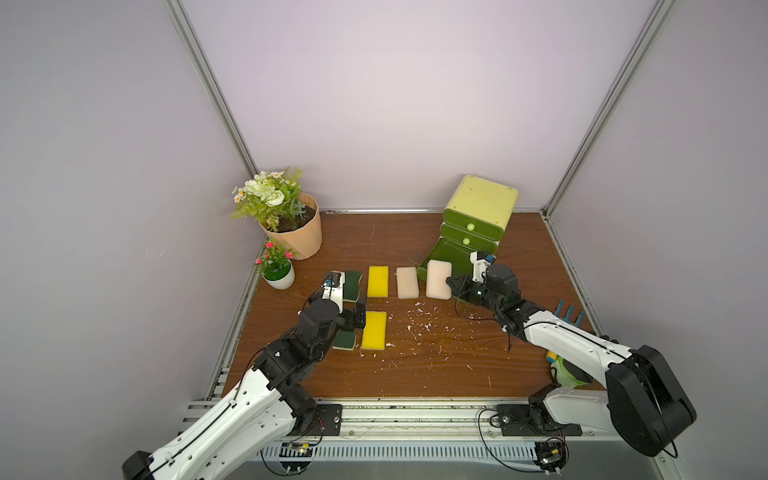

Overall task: Take the sponge out of the drawer
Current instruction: Place the sponge at the center of the board.

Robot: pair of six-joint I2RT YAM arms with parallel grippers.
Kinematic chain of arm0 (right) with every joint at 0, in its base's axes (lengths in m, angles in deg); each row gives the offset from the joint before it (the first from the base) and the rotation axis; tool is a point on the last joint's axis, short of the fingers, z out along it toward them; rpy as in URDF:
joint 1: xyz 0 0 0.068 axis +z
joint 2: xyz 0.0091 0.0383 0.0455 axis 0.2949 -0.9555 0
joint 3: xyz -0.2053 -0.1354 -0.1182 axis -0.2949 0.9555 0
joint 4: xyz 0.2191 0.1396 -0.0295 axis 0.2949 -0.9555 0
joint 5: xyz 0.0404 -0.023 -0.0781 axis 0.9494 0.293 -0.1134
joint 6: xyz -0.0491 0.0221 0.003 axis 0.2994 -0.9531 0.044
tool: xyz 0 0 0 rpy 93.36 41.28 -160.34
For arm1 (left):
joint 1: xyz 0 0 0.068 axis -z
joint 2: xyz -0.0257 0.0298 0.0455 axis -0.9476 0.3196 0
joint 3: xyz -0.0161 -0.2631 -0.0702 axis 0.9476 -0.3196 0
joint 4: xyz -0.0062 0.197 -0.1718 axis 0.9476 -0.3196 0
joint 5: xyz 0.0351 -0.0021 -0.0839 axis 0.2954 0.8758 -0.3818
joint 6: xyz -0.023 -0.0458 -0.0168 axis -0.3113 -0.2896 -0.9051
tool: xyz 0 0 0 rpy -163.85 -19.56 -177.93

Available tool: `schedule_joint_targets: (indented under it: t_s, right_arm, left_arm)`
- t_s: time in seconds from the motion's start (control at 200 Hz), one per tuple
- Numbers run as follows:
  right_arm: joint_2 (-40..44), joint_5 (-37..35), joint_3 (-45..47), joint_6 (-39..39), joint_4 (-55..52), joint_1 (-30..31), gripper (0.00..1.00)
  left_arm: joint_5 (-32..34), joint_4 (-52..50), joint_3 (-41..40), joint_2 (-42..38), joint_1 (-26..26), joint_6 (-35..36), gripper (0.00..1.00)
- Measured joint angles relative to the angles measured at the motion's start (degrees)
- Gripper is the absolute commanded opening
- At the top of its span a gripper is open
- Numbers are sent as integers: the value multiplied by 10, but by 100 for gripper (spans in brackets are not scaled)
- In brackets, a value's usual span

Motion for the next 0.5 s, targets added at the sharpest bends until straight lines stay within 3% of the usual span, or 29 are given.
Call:
schedule_joint_targets:
  t_s: [0.5]
  right_arm:
    - [40, 8, 67, -23, -12, 70, 0]
  left_arm:
    - [0, 0, 0, 5, 0, 0, 98]
